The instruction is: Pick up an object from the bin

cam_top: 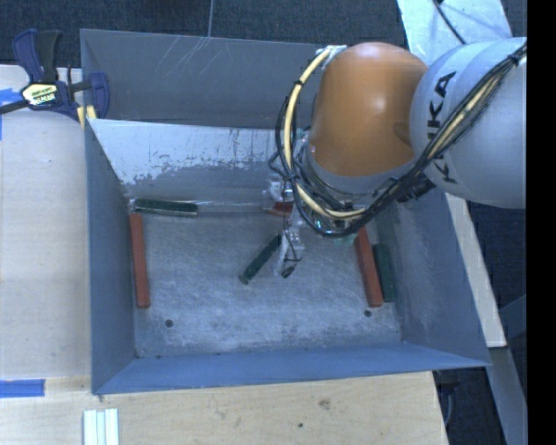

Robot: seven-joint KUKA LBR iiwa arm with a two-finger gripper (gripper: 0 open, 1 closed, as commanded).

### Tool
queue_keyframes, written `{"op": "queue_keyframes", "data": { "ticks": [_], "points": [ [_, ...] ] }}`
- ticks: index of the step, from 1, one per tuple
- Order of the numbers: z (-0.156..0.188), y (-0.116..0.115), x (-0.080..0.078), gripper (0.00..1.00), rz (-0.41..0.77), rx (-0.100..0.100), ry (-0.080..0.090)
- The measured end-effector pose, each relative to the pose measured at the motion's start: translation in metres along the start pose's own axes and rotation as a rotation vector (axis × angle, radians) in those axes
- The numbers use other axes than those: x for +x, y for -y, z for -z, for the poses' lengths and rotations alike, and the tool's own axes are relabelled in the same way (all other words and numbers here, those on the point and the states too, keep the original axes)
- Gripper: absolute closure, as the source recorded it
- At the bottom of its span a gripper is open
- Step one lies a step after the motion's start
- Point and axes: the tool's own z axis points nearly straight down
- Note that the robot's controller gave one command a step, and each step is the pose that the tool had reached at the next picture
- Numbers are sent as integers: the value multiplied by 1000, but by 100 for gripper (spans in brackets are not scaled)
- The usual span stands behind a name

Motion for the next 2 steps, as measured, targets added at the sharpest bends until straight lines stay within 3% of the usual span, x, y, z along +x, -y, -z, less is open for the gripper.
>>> {"op": "queue_keyframes", "data": {
  "ticks": [1, 2],
  "points": [
    [-137, 56, -40, 0, -21, 0, 2],
    [-132, 54, -41, 100, -19, -1, 7]
  ]
}}
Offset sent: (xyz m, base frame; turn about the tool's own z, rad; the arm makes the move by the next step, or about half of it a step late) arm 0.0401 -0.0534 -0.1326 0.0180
